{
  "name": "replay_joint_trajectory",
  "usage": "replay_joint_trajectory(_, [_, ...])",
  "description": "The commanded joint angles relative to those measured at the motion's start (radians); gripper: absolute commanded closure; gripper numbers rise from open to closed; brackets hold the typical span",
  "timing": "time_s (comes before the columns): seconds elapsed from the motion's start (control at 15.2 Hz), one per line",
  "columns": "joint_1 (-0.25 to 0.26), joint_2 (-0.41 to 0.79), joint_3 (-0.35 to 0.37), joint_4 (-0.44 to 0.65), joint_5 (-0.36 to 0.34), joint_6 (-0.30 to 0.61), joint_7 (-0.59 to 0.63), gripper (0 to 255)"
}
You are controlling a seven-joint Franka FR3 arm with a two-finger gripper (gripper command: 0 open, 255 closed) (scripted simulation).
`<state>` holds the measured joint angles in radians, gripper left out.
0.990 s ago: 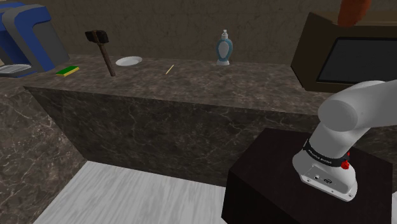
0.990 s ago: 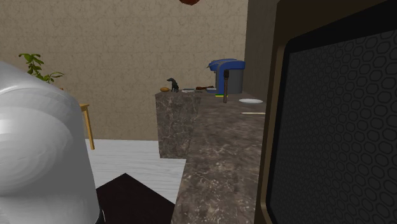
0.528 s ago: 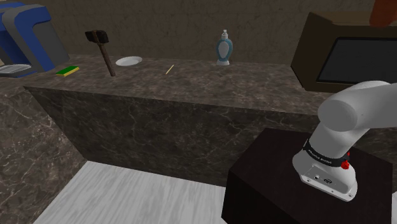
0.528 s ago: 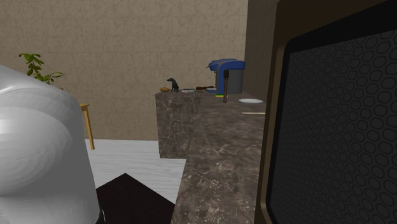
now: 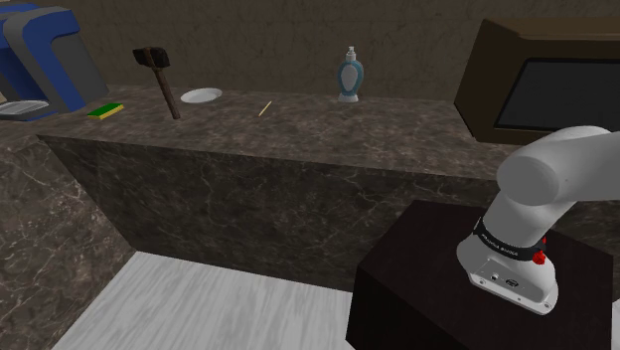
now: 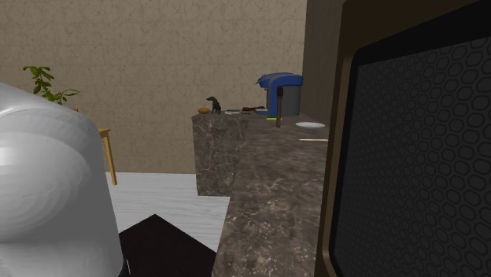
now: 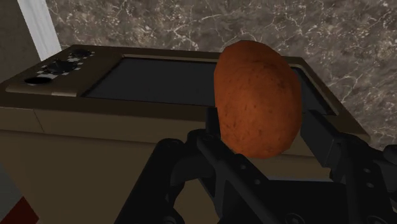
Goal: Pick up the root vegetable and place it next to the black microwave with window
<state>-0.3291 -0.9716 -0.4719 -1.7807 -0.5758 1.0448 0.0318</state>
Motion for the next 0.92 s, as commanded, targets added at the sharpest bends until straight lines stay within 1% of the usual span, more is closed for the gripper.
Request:
replay_joint_trajectory(0.0, [0.009, 0.003, -0.040, 0.032, -0.037, -0.003, -0.051, 255])
replay_joint_trajectory(0.46, [0.054, 0.028, -0.190, 0.182, -0.164, -0.012, -0.240, 255])
replay_joint_trajectory(0.66, [0.087, 0.050, -0.263, 0.267, -0.213, -0.012, -0.325, 255])
replay_joint_trajectory(0.86, [0.134, 0.077, -0.343, 0.366, -0.259, -0.011, -0.413, 255])
